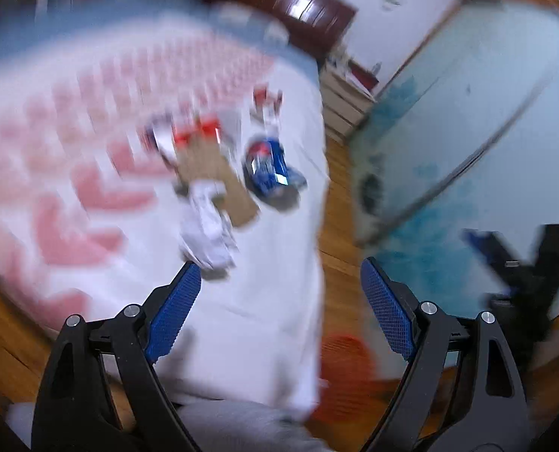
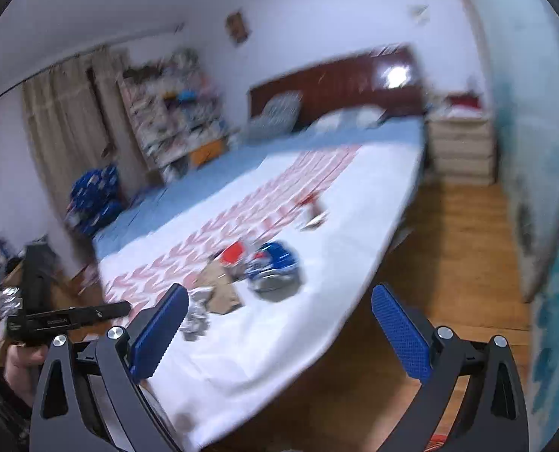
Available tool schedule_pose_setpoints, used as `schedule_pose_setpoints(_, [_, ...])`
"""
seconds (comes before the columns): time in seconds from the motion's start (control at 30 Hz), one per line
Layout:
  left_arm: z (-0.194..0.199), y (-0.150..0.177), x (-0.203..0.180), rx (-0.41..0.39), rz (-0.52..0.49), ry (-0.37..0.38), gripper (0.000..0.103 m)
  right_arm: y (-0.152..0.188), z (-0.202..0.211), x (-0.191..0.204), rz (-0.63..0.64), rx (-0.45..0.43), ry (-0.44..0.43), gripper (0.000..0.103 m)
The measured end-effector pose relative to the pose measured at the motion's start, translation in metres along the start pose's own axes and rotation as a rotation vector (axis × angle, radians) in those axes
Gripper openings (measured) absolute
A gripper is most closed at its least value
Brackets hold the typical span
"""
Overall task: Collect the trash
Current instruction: 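Move both tools back over the bed toward the remaining trash, then grasp the blue Pepsi can with the right gripper while the left grasps crumpled paper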
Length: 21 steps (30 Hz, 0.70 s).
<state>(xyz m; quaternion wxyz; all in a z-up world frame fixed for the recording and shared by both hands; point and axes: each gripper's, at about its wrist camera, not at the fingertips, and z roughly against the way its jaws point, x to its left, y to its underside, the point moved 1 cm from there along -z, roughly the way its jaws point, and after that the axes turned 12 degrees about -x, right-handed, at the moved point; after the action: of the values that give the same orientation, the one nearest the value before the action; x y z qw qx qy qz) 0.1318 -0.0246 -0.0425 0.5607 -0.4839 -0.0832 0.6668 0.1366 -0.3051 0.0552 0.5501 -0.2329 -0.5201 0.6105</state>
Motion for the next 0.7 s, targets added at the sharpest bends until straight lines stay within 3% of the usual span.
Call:
schedule_pose_setpoints(0.03, [-0.007, -0.006, 0.01, 0.023, 0.036, 0.006, 0.086, -0.007, -0.032, 0.003, 0.026, 0.039, -0.006, 0.096])
schedule_pose_setpoints(0.1, [-0.018, -0.017, 0.017, 0.02, 0.012, -0.053, 0.086, -0.013, -0.083, 0.013, 0.054, 0.119, -0.021, 0.096])
schedule_pose_setpoints(0.17, [-0.031, -0.025, 0.021, 0.021, 0.031, -0.037, 0.086, -0.012, -0.135, 0.021, 0.089, 0.186, -0.033, 0.096])
schedule_pose_setpoints(0.33, [-0.051, -0.027, 0.032, 0.068, 0.009, -0.088, 0.086, 0.015, -0.251, 0.031, 0.137, 0.38, -0.026, 0.096])
schedule_pose_setpoints(0.5, [-0.065, -0.031, 0.038, 0.115, 0.026, -0.158, 0.086, 0.046, -0.309, 0.039, 0.221, 0.493, 0.068, 0.096])
schedule_pose_setpoints(0.57, [-0.079, -0.03, 0.037, 0.143, 0.023, -0.19, 0.086, 0.059, -0.324, 0.032, 0.175, 0.55, 0.07, 0.097])
schedule_pose_setpoints(0.63, [-0.094, -0.028, 0.037, 0.194, 0.001, -0.248, 0.086, 0.064, -0.326, 0.024, 0.114, 0.534, 0.053, 0.097])
schedule_pose_setpoints(0.7, [-0.098, -0.028, 0.041, 0.205, 0.009, -0.274, 0.086, 0.062, -0.321, 0.018, 0.078, 0.49, 0.043, 0.079])
